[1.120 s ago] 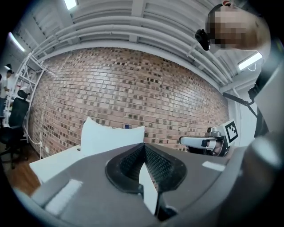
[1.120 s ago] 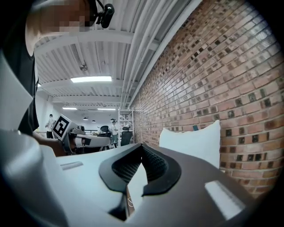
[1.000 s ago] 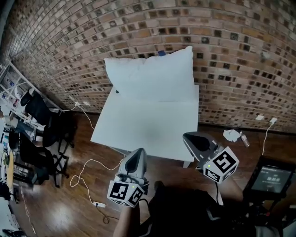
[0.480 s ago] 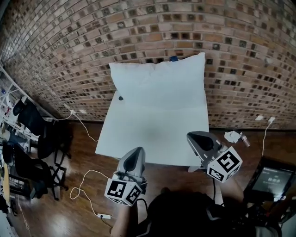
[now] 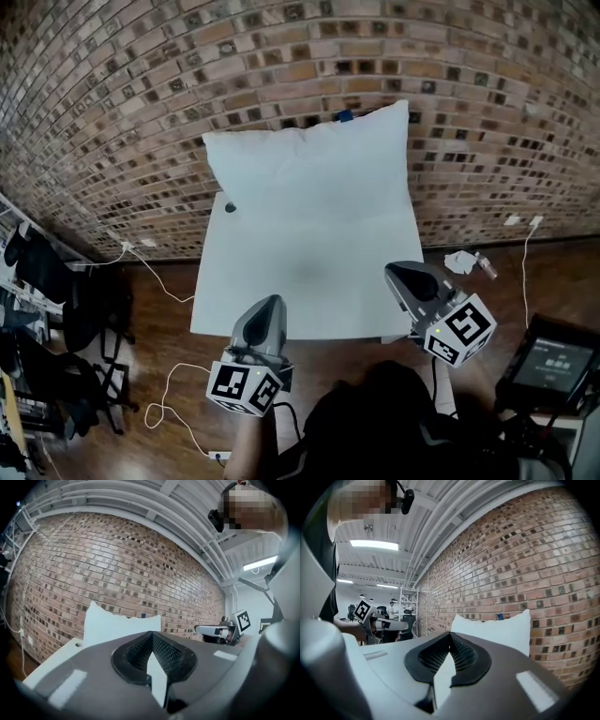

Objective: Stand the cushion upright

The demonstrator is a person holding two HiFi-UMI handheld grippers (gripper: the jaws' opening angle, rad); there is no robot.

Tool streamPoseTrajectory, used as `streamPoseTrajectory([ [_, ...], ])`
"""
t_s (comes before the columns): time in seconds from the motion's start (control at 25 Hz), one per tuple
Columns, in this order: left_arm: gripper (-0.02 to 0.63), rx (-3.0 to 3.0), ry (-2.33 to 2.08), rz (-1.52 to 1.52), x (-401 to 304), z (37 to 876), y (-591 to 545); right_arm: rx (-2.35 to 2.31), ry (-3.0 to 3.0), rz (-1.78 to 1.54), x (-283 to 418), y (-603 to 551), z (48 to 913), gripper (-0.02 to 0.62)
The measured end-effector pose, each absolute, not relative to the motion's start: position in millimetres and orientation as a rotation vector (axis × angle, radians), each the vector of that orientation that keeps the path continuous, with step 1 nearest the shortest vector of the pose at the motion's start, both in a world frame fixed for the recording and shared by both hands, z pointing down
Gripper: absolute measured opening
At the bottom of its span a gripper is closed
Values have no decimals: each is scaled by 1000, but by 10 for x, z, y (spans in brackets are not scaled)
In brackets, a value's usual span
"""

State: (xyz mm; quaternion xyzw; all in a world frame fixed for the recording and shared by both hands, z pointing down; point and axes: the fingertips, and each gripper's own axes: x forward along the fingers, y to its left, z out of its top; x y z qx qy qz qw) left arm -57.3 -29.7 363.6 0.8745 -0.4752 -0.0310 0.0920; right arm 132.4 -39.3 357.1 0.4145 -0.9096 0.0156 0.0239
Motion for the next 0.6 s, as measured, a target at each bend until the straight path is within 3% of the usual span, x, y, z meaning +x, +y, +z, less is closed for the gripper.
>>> streamPoseTrajectory([
  [0.6,2,2651,-1366,-18,-148,3449,-1091,1338,-2878,47,1673,-1080,3351,6],
])
